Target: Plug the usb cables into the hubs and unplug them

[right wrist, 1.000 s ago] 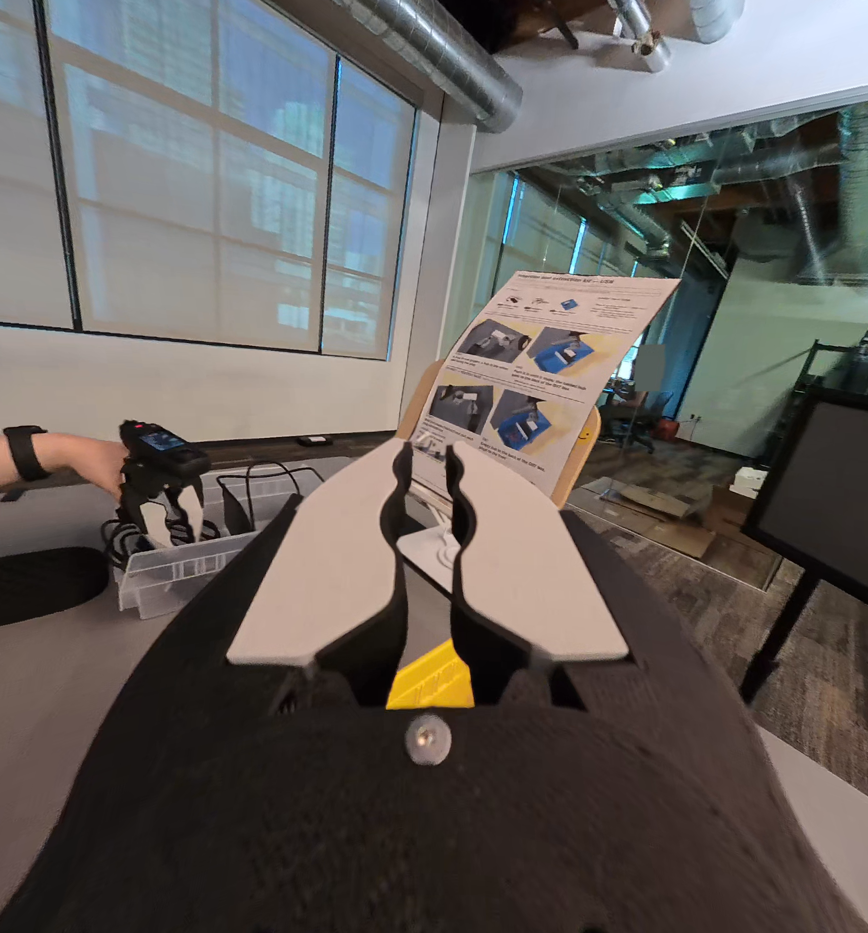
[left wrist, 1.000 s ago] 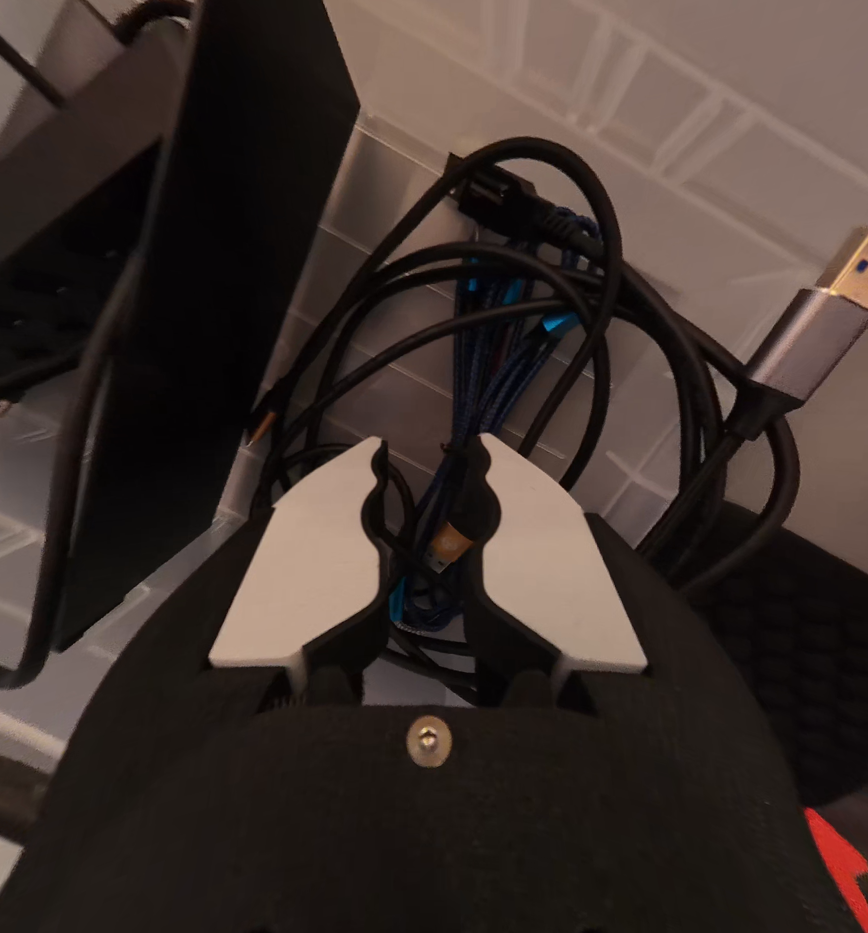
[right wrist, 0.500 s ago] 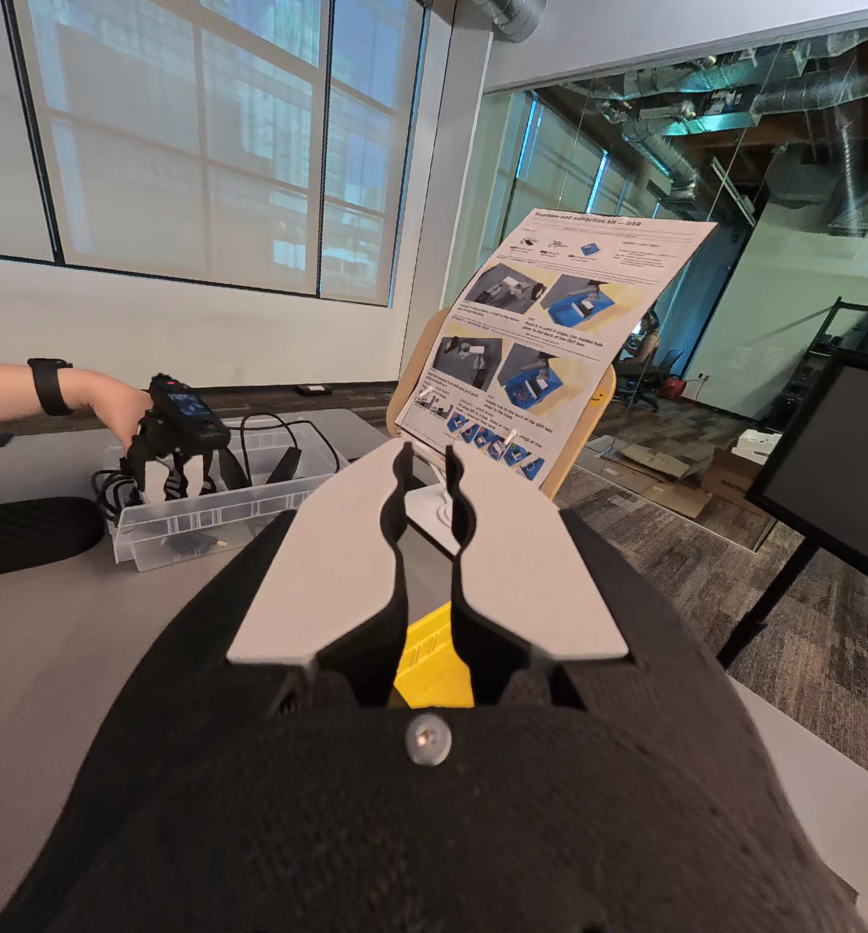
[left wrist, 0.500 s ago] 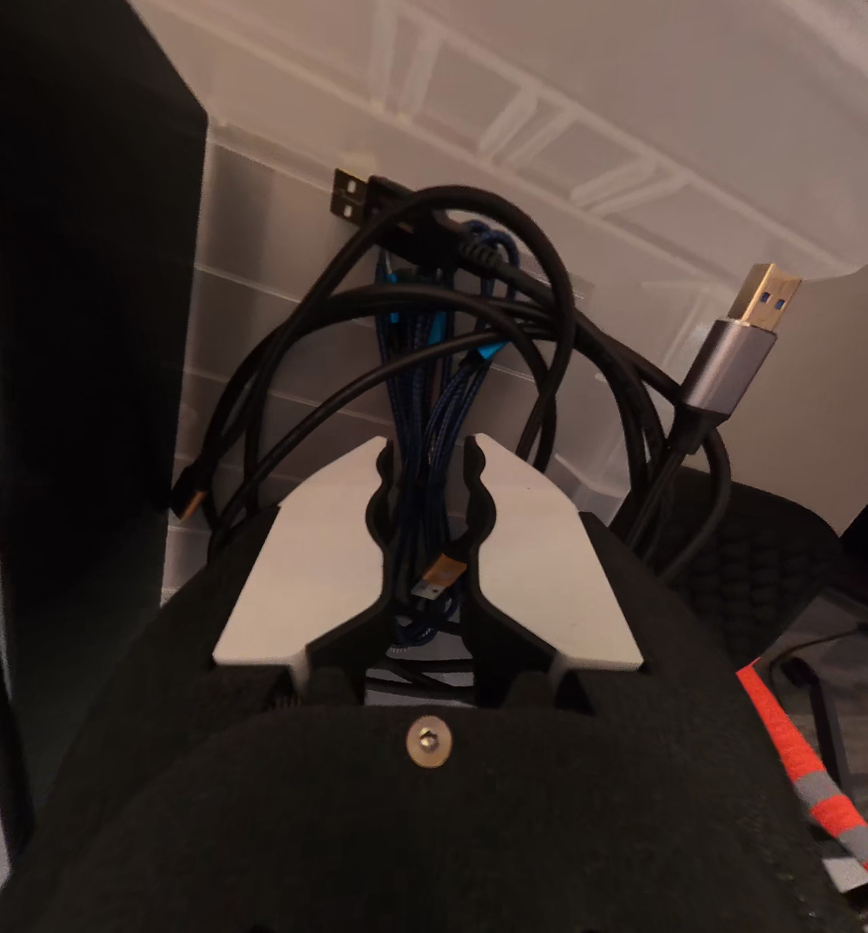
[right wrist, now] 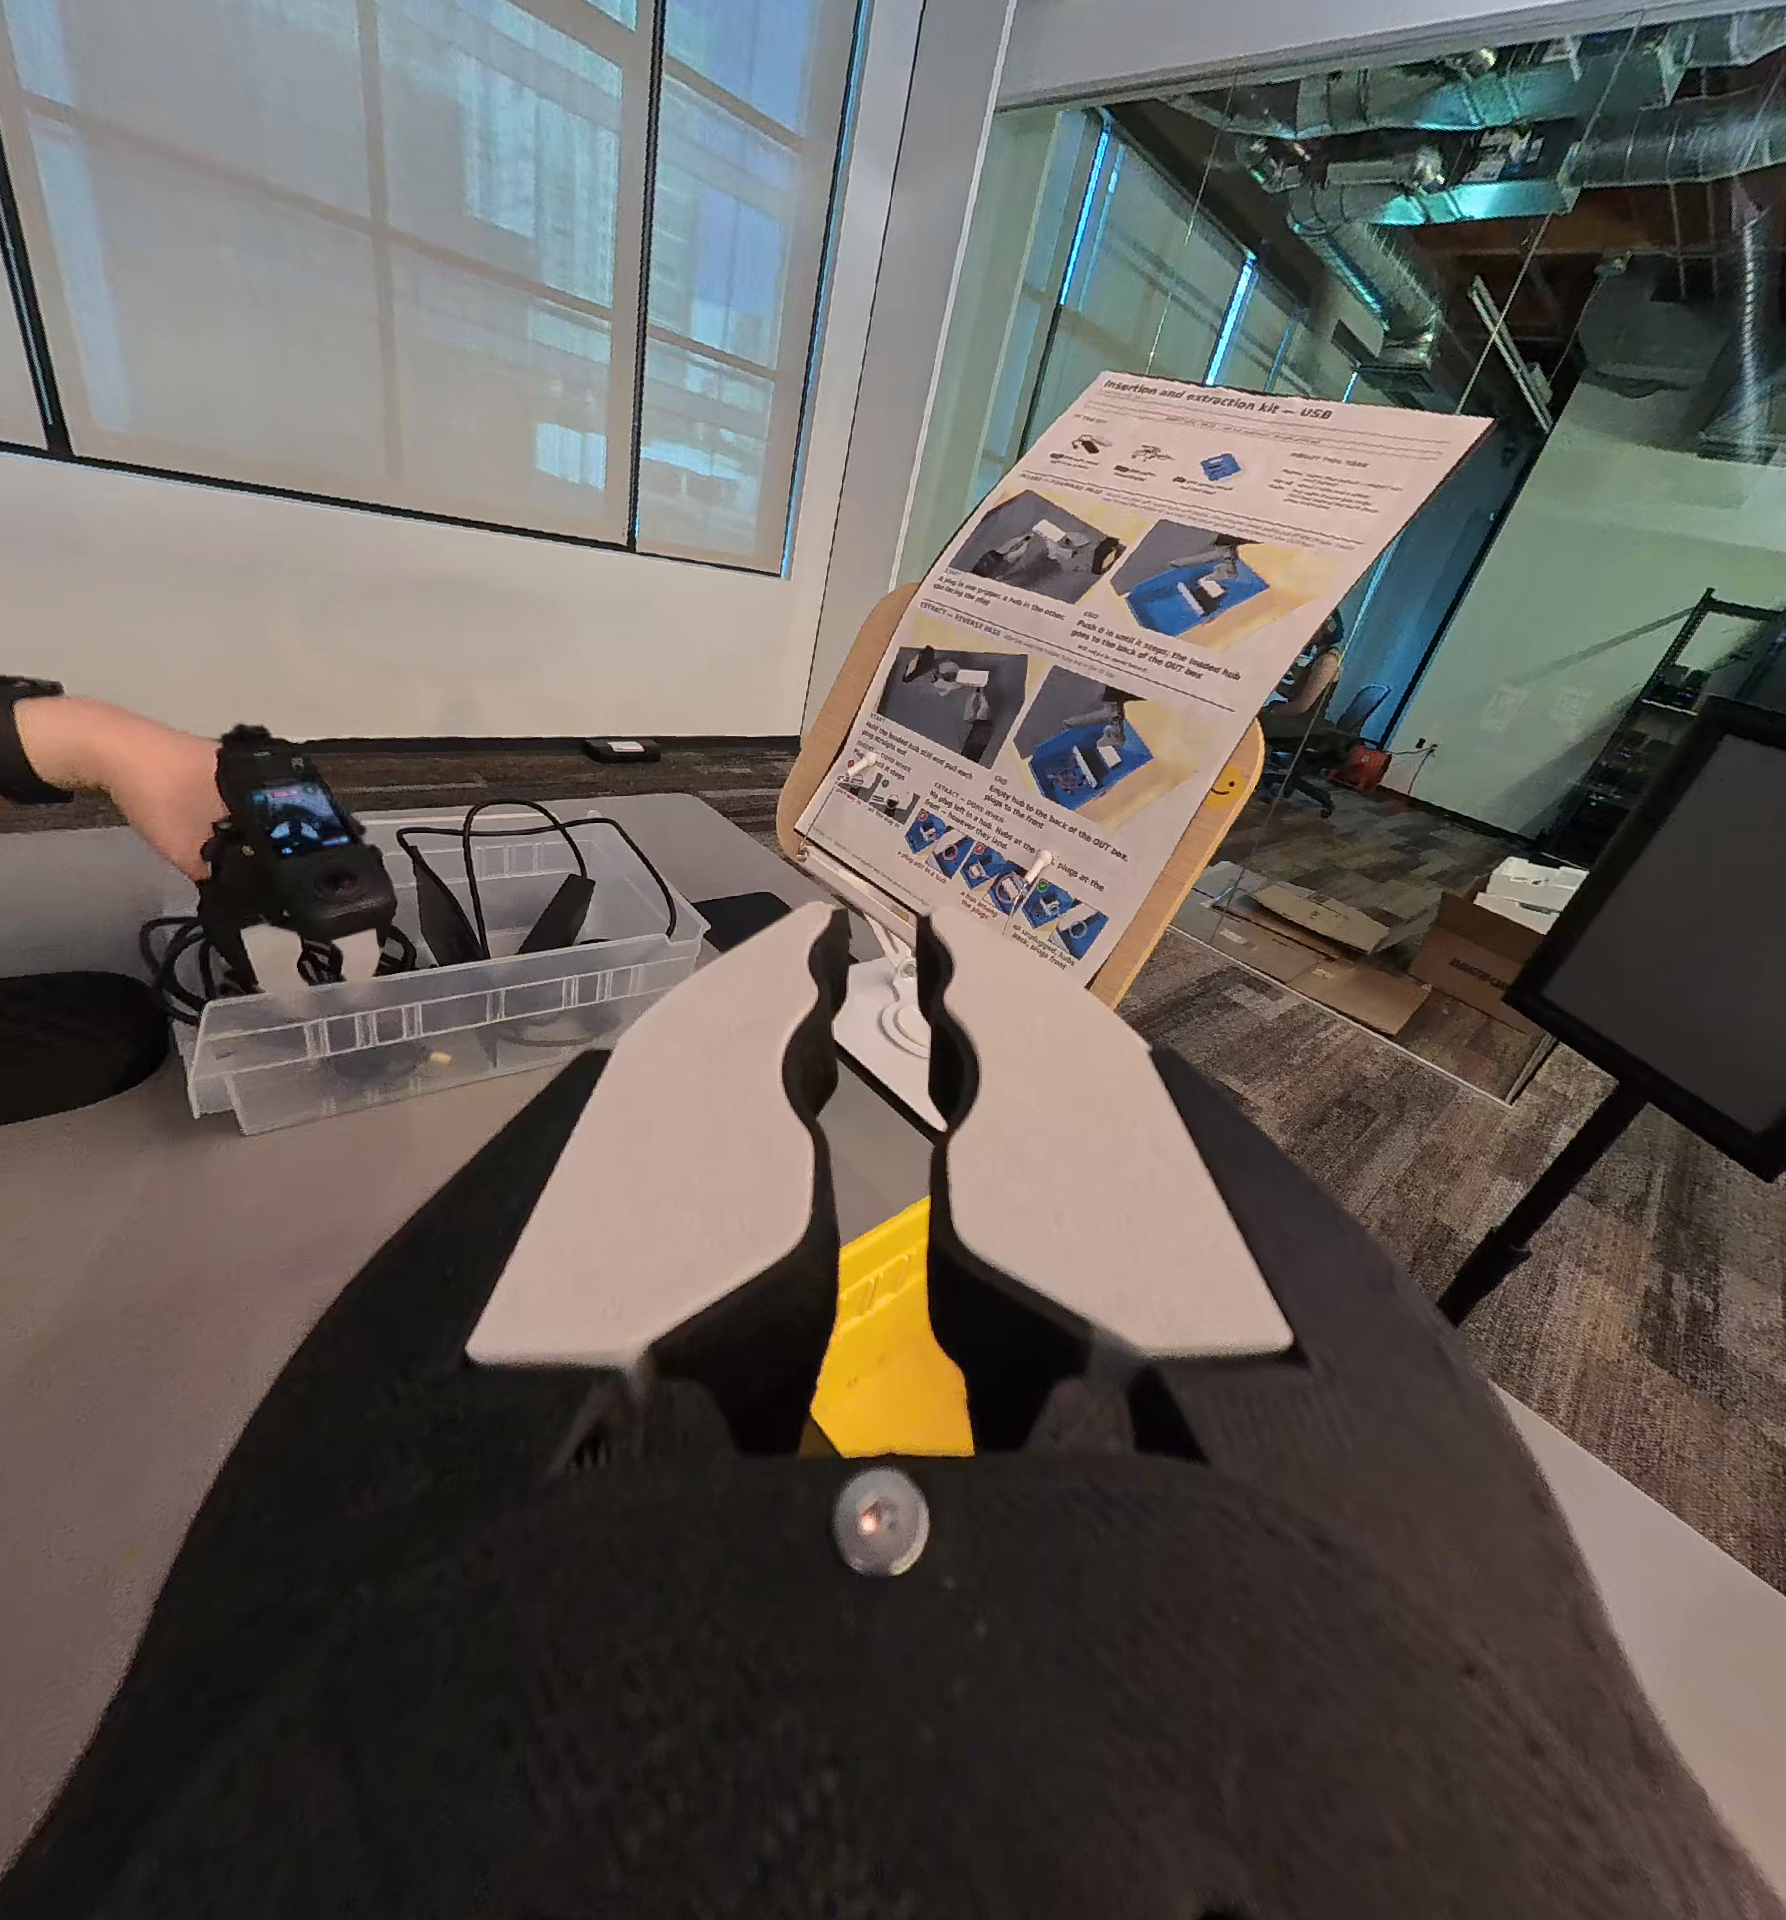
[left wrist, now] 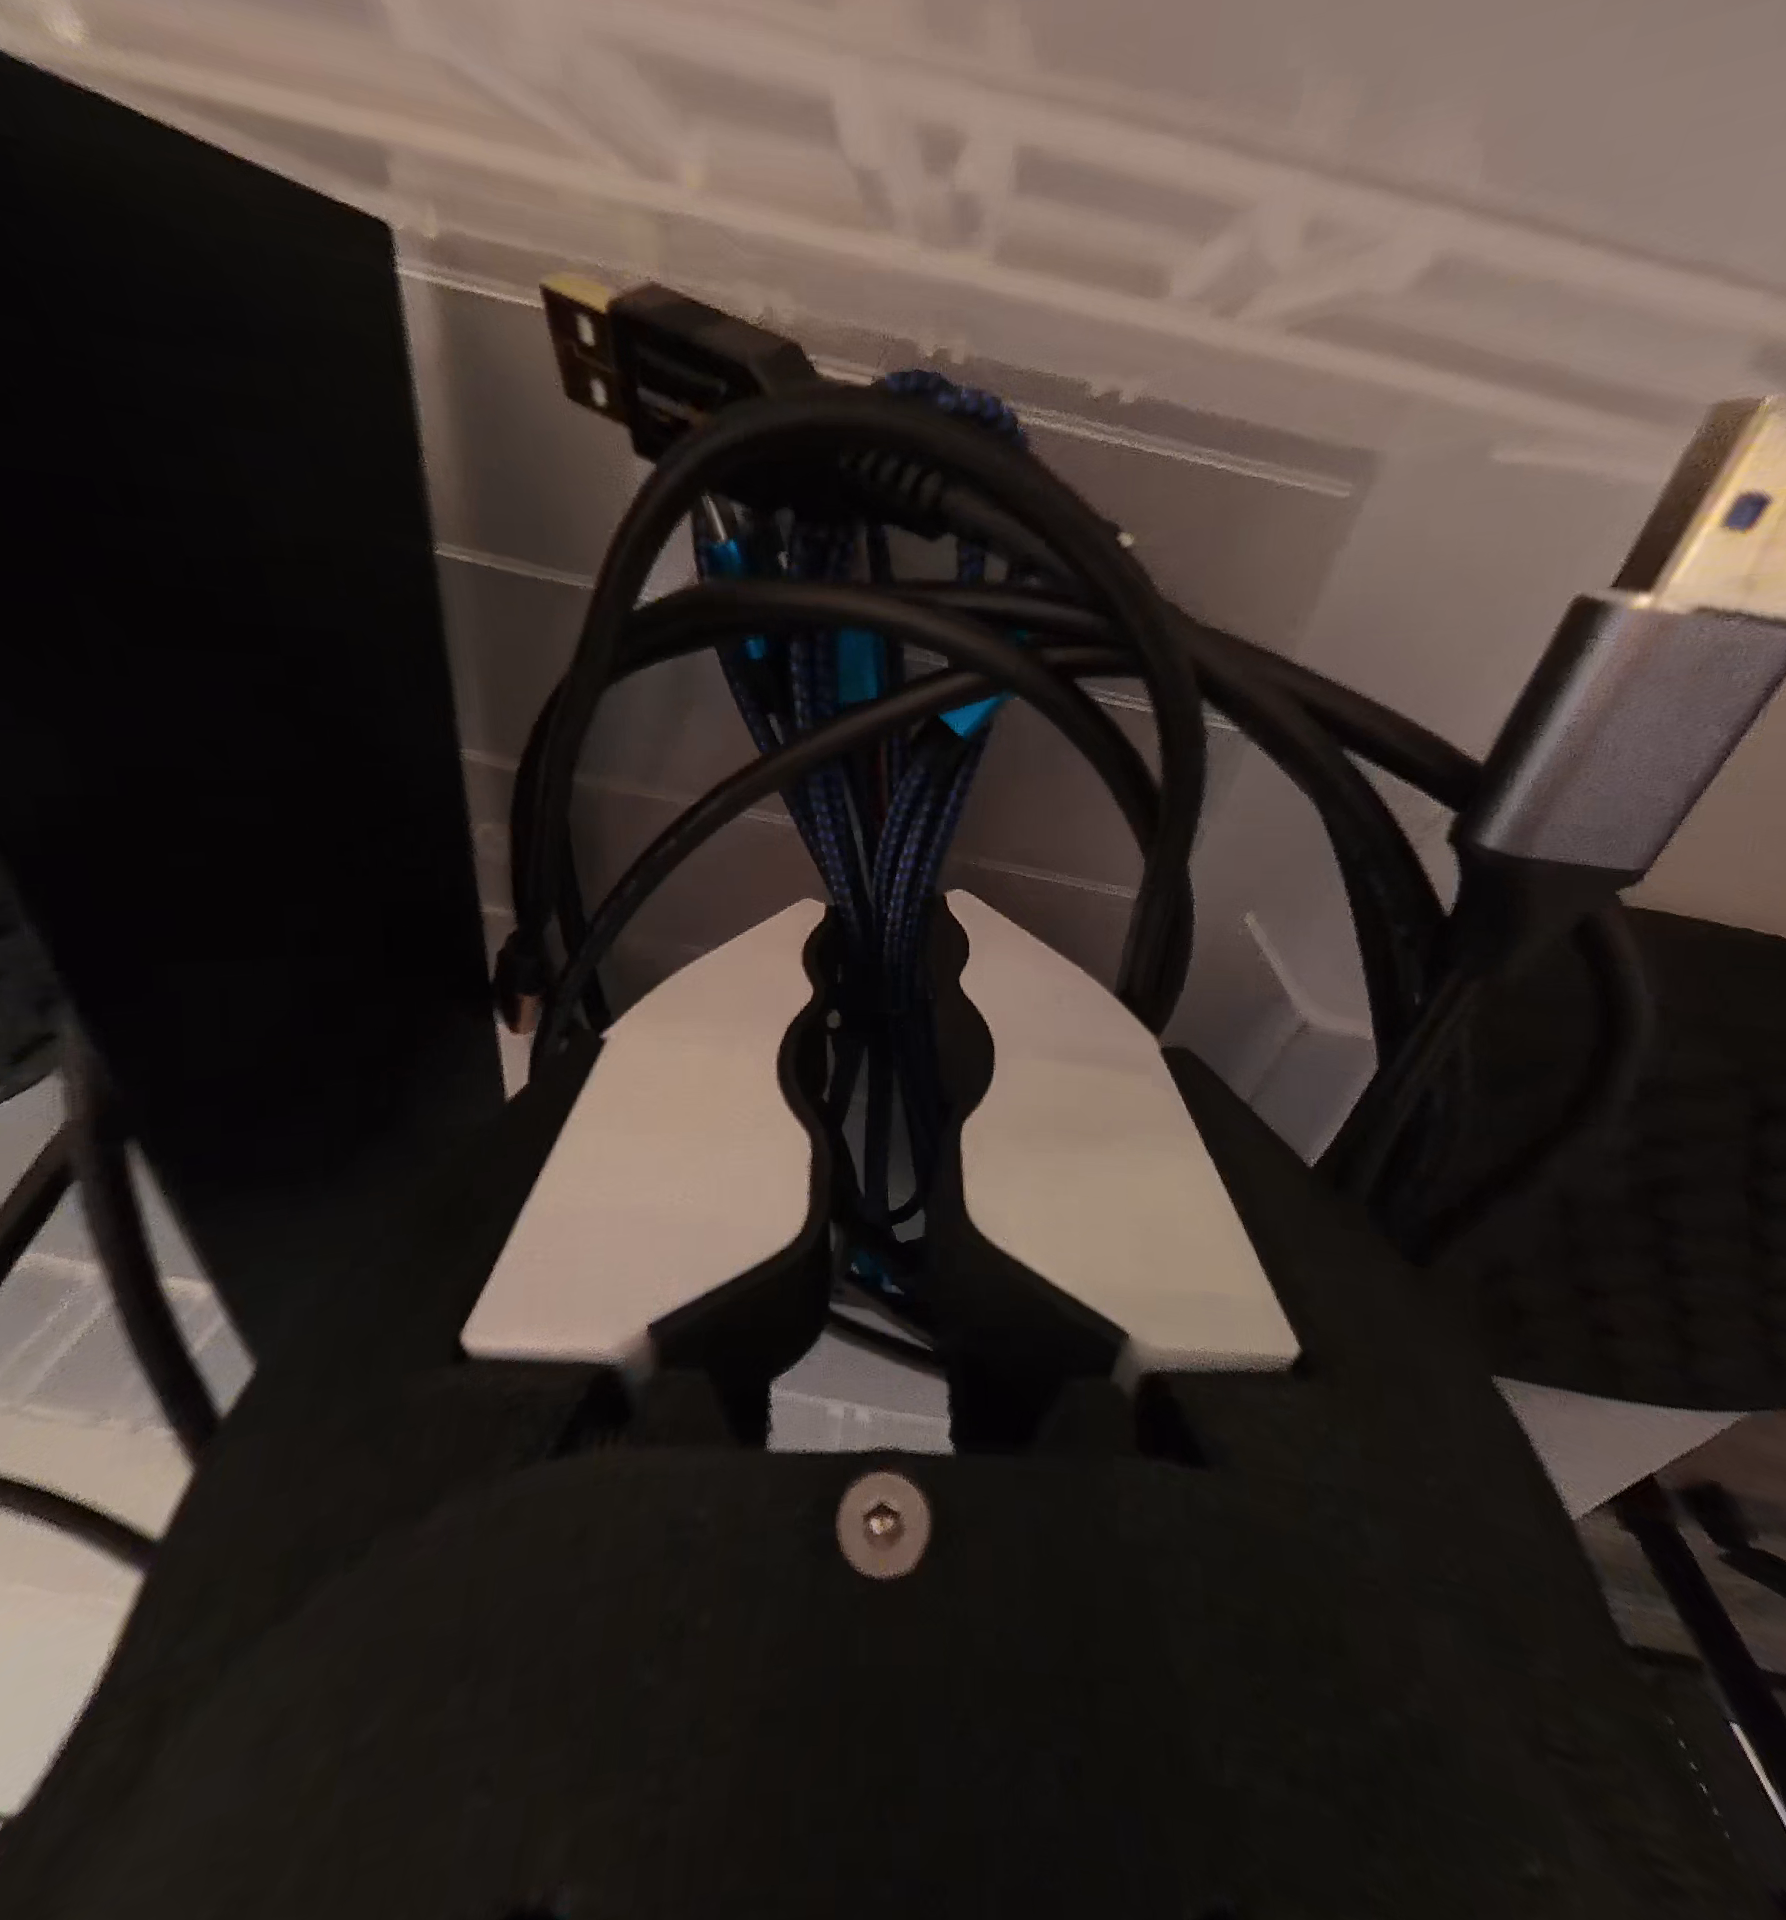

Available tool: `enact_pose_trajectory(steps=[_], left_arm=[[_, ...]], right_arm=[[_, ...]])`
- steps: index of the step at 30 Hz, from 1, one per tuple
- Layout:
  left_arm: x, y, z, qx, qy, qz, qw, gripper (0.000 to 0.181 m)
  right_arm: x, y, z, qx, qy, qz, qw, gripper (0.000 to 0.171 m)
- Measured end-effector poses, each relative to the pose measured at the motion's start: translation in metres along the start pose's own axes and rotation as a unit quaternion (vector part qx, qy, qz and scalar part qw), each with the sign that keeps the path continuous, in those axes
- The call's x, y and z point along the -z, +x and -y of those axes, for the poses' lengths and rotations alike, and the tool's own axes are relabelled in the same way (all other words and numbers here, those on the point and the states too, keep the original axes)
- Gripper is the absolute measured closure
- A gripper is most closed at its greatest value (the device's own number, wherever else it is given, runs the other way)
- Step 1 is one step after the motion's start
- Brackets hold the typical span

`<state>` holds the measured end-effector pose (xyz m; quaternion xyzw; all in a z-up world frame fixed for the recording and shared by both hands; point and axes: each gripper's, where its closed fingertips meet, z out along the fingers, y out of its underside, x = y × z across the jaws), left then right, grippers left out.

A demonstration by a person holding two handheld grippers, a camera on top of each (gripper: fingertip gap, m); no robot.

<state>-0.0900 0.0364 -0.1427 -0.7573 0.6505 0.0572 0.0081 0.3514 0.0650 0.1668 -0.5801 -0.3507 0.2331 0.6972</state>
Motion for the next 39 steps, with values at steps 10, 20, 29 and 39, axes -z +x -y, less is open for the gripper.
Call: enact_pose_trajectory(steps=[10, 20, 29, 39], left_arm=[[0.029, -0.015, 0.002, 0.046, 0.041, -0.021, 0.998, 0.167], [0.063, -0.015, 0.023, 0.073, 0.227, -0.036, 0.970, 0.168], [0.084, -0.020, 0.036, 0.083, 0.334, -0.032, 0.938, 0.169], [0.101, -0.019, 0.039, 0.089, 0.427, -0.032, 0.899, 0.169]], right_arm=[[-0.001, 0.001, -0.004, 0.005, -0.011, 0.000, 1.000, 0.158], [-0.023, -0.015, -0.018, 0.003, -0.052, 0.028, 0.998, 0.158], [-0.117, -0.164, -0.001, -0.063, -0.025, 0.212, 0.975, 0.143], [-0.216, -0.280, -0.083, -0.075, -0.077, 0.254, 0.961, 0.138]])
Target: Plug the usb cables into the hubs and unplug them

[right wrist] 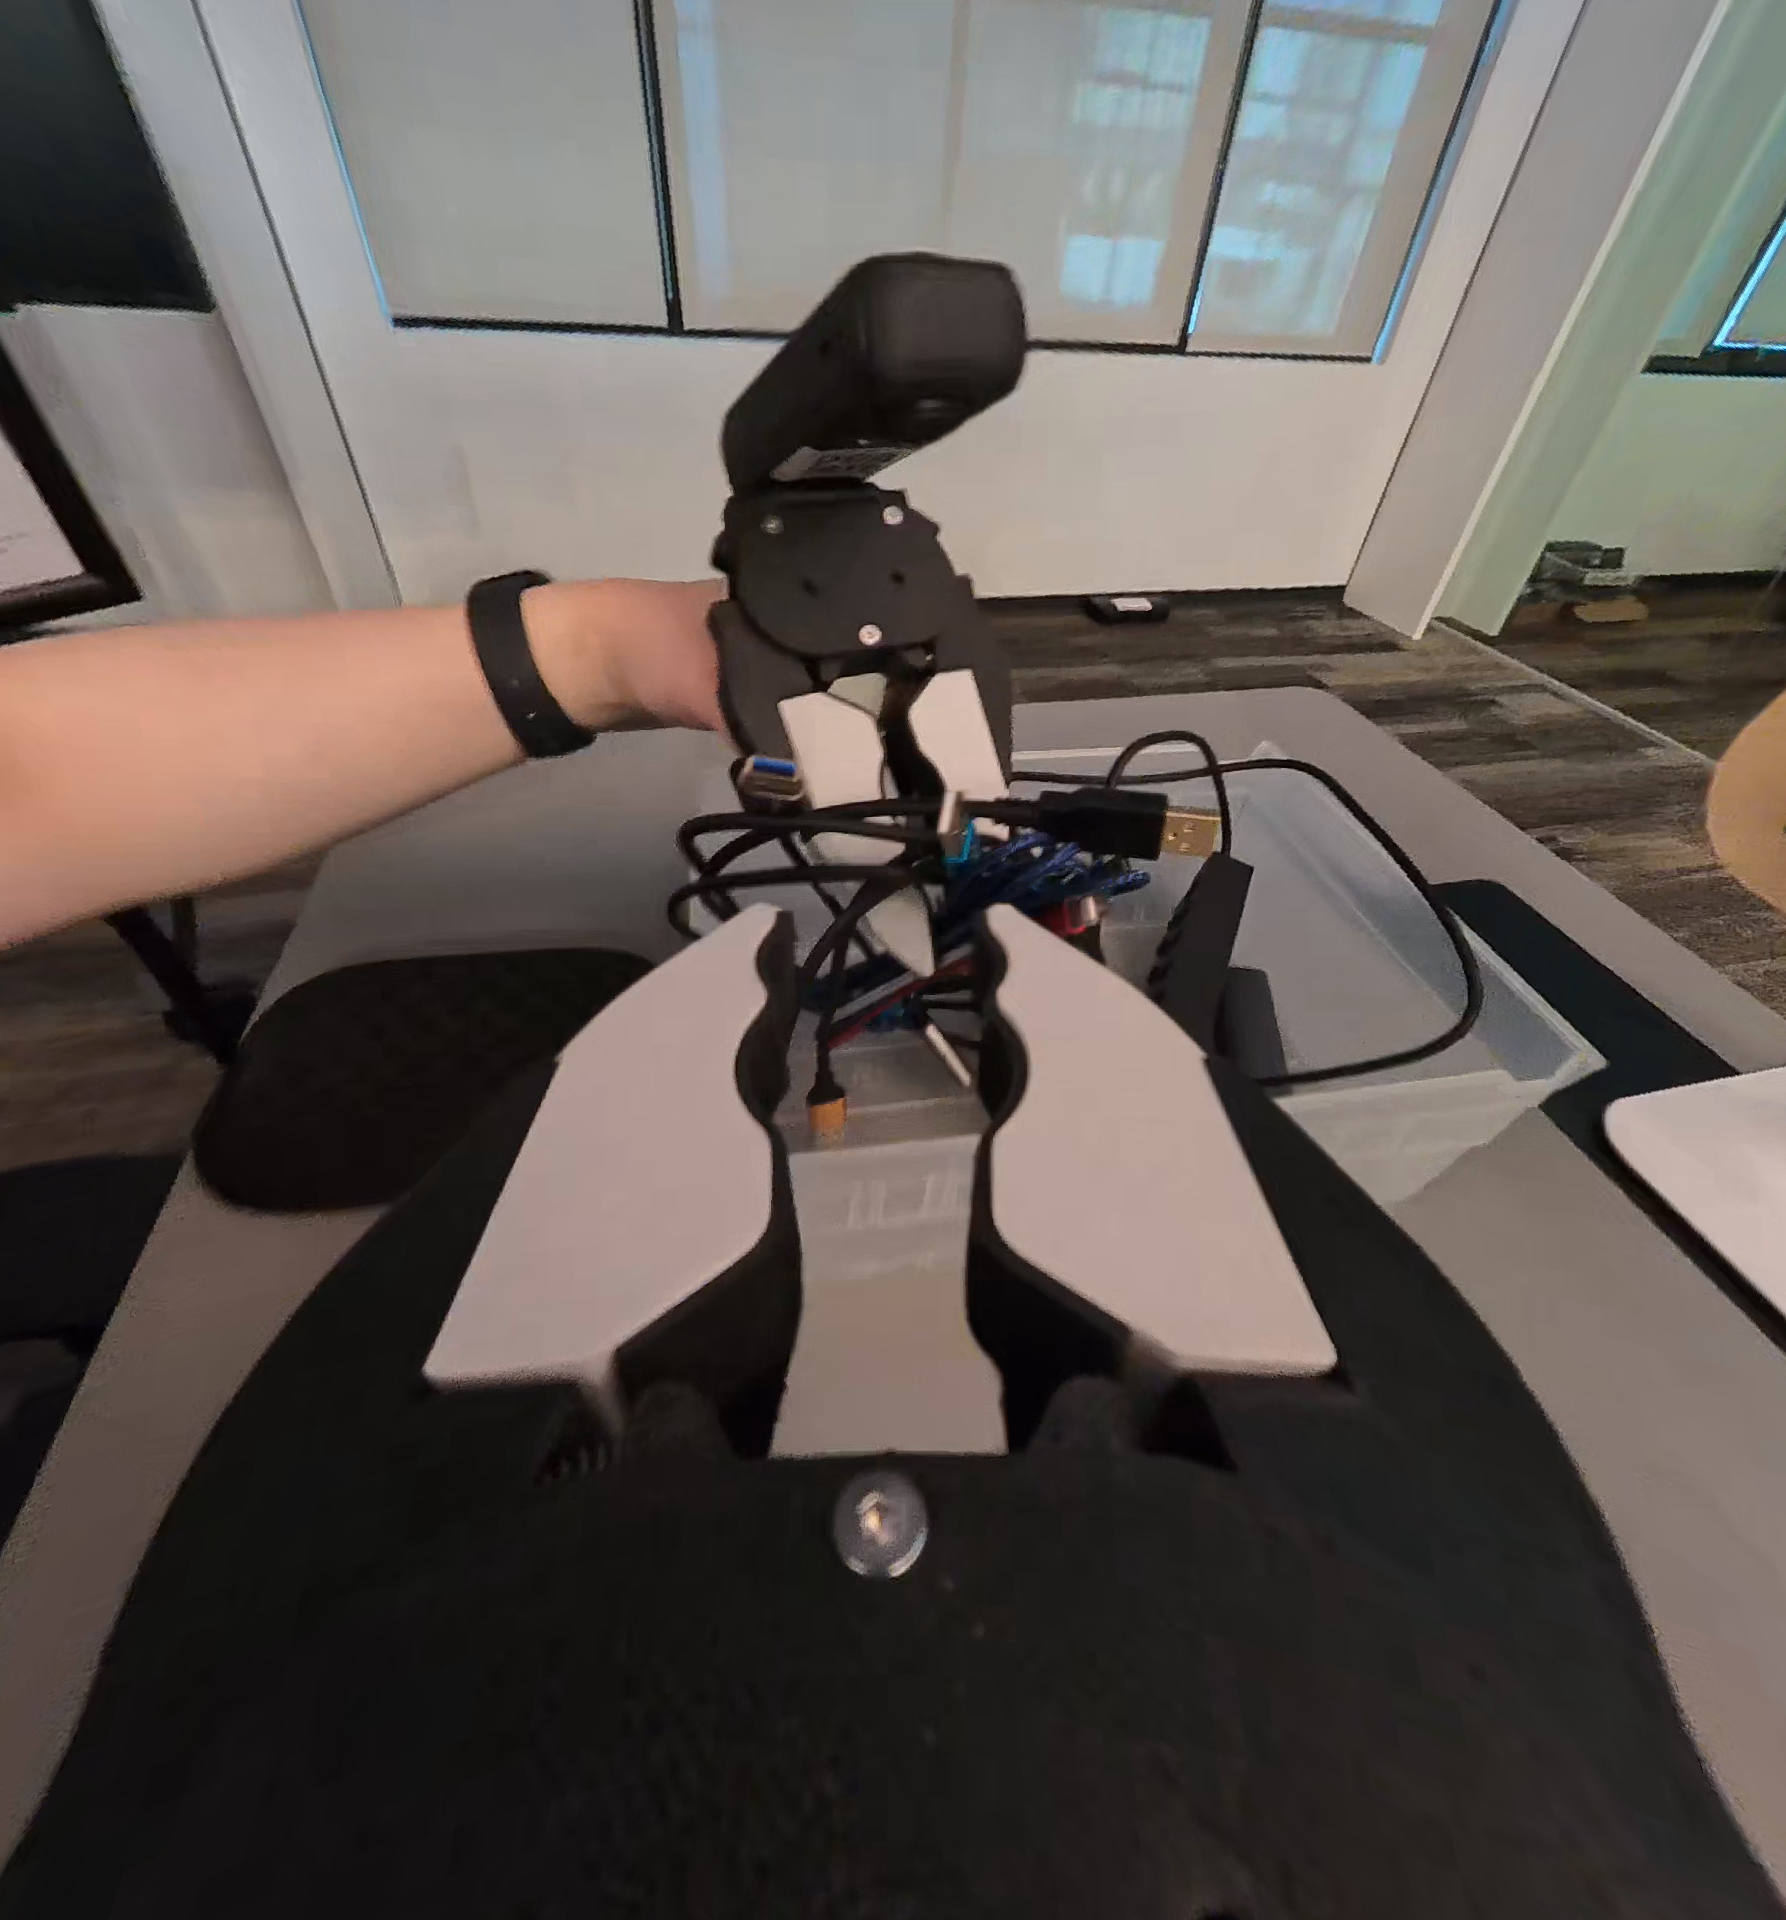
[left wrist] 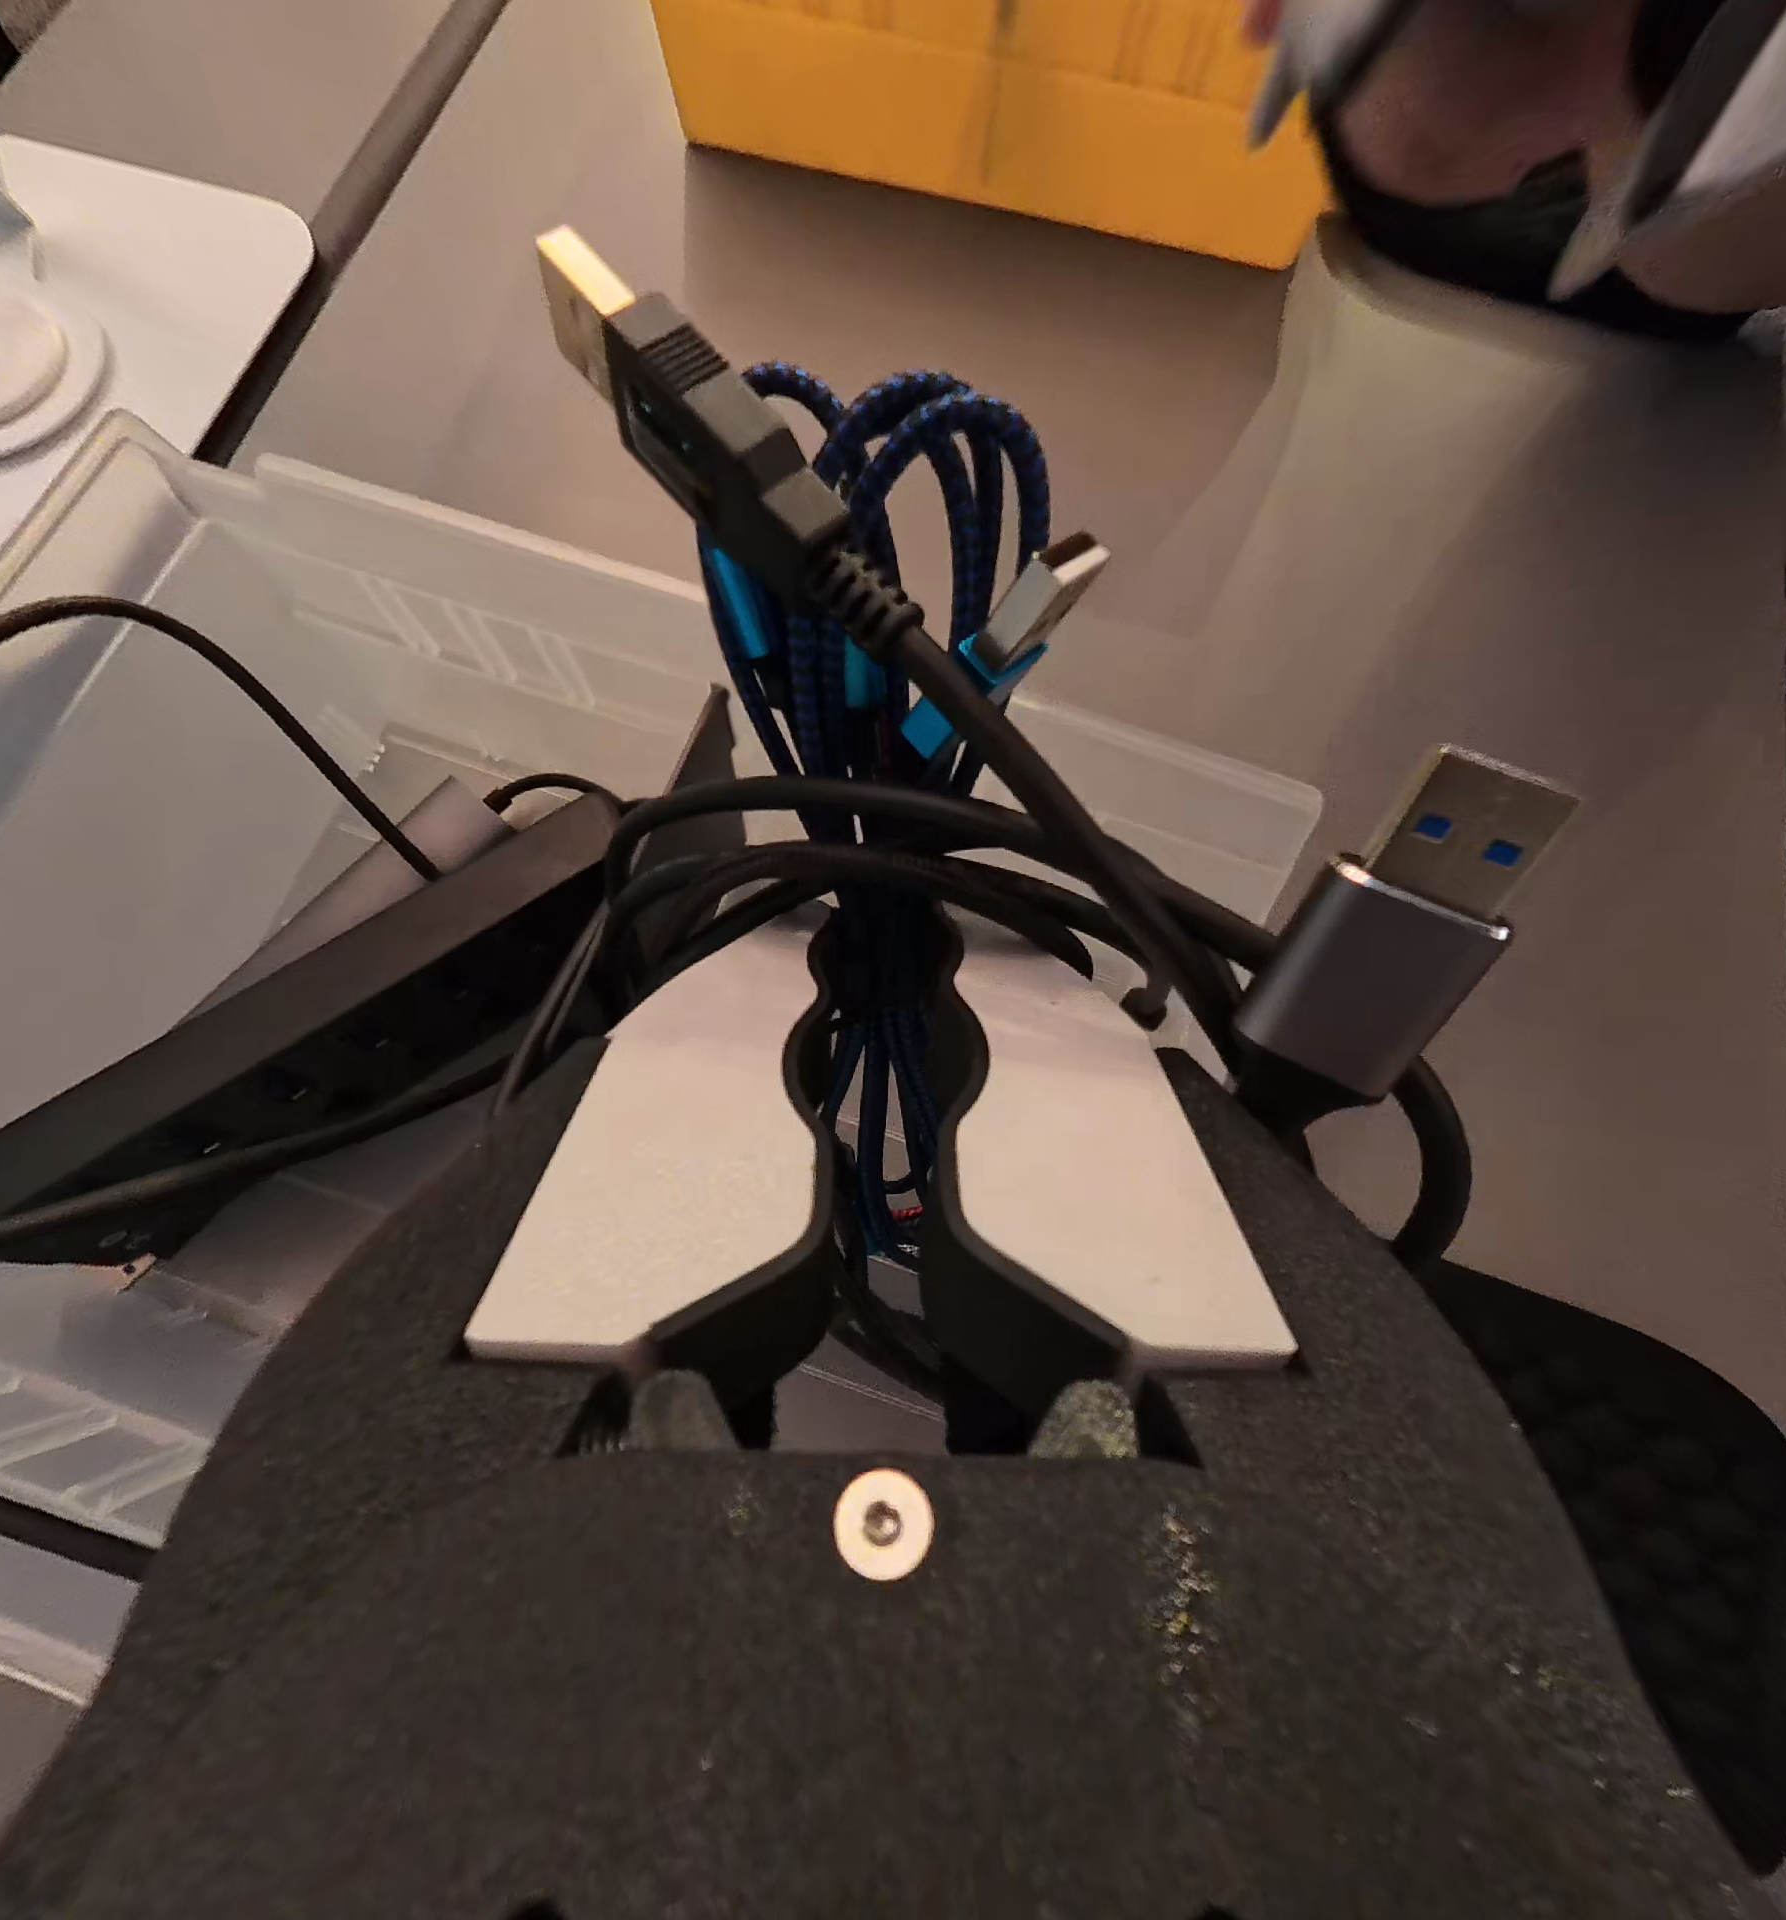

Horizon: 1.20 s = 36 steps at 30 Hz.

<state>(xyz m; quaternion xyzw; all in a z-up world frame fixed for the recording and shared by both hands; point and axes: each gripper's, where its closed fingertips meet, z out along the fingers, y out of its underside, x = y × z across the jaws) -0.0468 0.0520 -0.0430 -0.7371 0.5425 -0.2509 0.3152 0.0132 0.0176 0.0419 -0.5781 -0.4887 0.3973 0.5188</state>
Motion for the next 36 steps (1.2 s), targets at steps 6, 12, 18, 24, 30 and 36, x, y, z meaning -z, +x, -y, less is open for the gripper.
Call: enact_pose_trajectory(steps=[6, 12, 18, 24, 30, 36], left_arm=[[-0.001, 0.008, 0.004, -0.021, 0.011, -0.002, 1.000, 0.169], [-0.006, 0.012, 0.006, -0.037, 0.007, -0.011, 0.999, 0.169], [-0.008, 0.017, 0.004, -0.032, 0.008, -0.032, 0.999, 0.166], [0.010, 0.004, 0.003, 0.023, 0.034, -0.011, 0.999, 0.151], [0.037, -0.018, -0.008, 0.048, 0.022, 0.072, 0.996, 0.151], [0.049, -0.019, -0.021, 0.081, 0.003, 0.121, 0.989, 0.148]], right_arm=[[-0.029, 0.024, -0.013, -0.076, 0.012, -0.023, 0.997, 0.121], [-0.045, 0.027, -0.032, -0.136, -0.009, 0.007, 0.991, 0.114], [-0.051, 0.021, -0.035, -0.150, 0.001, 0.055, 0.987, 0.154], [-0.047, 0.031, -0.034, -0.119, 0.008, 0.028, 0.992, 0.156], [-0.036, 0.034, -0.014, -0.128, 0.050, 0.032, 0.990, 0.156], [-0.007, 0.031, 0.028, -0.107, 0.127, 0.037, 0.985, 0.156]])
